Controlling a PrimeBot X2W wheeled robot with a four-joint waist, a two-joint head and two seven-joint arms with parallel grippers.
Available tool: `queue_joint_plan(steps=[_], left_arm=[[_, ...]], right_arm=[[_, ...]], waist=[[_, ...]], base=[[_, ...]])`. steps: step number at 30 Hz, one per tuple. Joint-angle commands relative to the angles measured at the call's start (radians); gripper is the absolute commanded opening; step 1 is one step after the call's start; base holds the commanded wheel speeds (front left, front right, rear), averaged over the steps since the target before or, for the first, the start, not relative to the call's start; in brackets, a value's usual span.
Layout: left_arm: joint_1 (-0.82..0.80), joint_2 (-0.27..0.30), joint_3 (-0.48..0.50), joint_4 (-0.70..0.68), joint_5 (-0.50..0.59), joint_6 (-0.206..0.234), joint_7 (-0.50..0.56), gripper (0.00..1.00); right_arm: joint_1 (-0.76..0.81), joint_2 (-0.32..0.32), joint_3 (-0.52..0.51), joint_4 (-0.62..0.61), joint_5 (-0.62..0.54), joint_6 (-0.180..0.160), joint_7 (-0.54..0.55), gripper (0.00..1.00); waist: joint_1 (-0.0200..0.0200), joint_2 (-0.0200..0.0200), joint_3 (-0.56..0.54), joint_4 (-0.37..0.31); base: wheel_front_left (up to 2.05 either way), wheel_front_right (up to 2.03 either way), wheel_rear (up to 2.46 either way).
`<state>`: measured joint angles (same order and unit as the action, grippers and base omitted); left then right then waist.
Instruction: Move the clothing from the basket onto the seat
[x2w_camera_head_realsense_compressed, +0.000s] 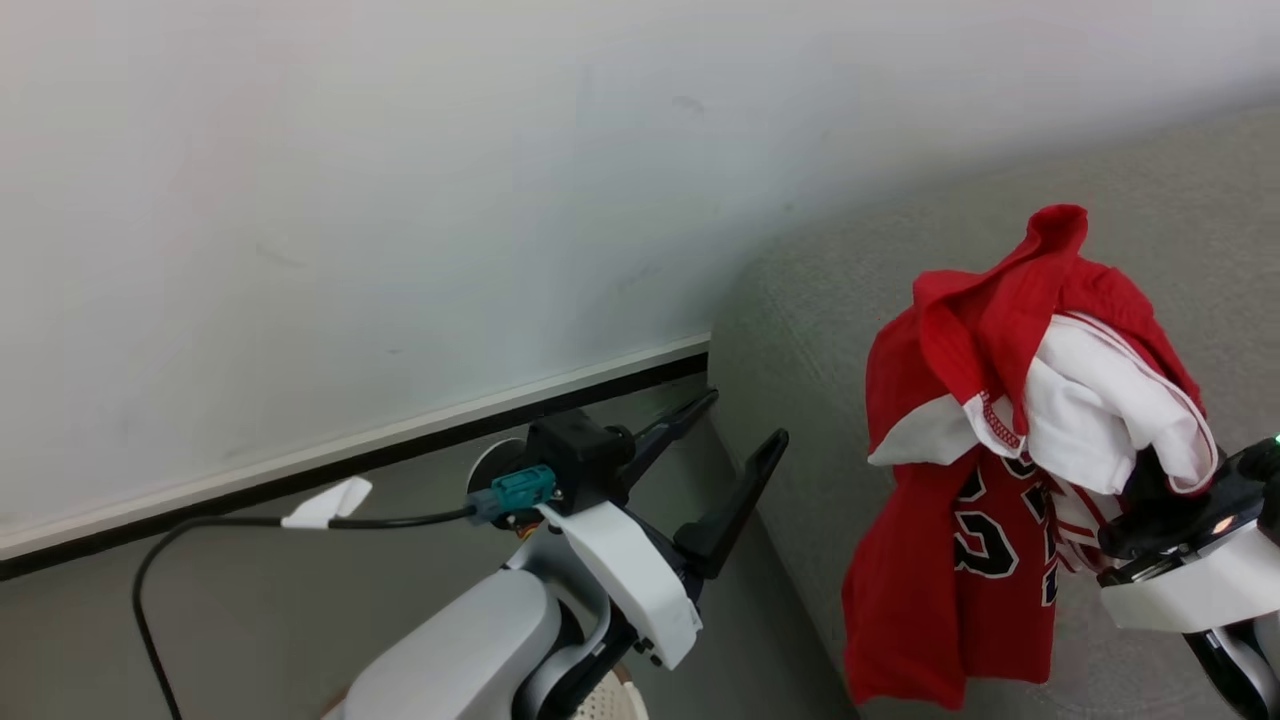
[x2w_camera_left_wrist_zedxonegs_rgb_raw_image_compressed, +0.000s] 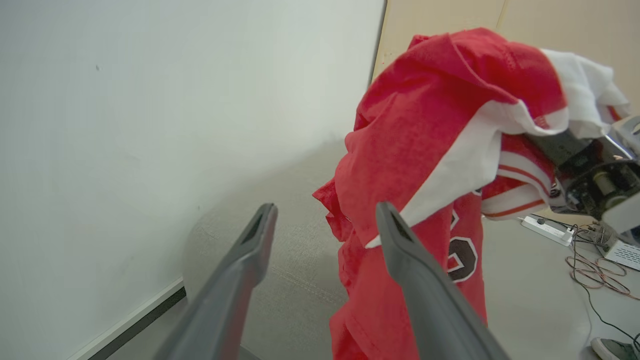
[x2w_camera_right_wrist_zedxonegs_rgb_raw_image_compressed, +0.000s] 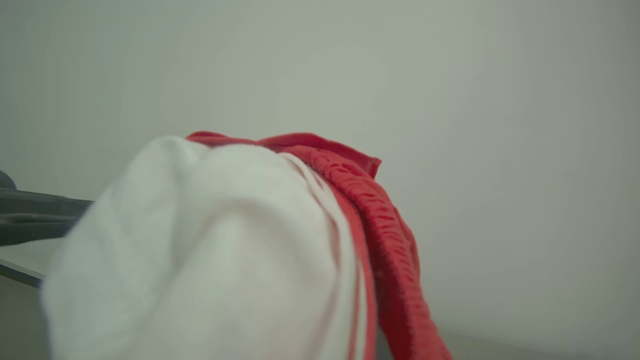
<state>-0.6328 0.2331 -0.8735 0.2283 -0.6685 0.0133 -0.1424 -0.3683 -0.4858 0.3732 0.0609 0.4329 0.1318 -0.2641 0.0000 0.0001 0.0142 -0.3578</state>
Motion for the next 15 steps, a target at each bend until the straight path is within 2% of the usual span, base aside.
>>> queue_joint_plan(steps=[1, 10, 15], left_arm=[[-0.01, 0.003, 0.001, 0.007, 0.012, -0.001, -0.002, 1.0], [-0.036, 0.005, -0.016, 0.025, 0.03, -0.009, -0.013, 1.0], [-0.052, 0.0, -0.027, 0.042, 0.044, -0.018, -0.017, 1.0]], right_arm=[[-0.001, -0.004, -0.011, -0.008, -0.001, -0.002, 0.0, 0.0], [0.017, 0.005, -0.053, -0.032, -0.018, -0.002, 0.0, 0.0], [0.032, 0.012, -0.089, -0.053, -0.028, -0.002, 0.0, 0.0]], waist=[[0.0, -0.0001, 0.023, -0.045], [0.0, -0.0001, 0.053, -0.15], [0.0, -0.0001, 0.069, -0.164]], base=[[0.0, 0.0, 0.0], [0.0, 0.0, 0.0], [0.0, 0.0, 0.0]])
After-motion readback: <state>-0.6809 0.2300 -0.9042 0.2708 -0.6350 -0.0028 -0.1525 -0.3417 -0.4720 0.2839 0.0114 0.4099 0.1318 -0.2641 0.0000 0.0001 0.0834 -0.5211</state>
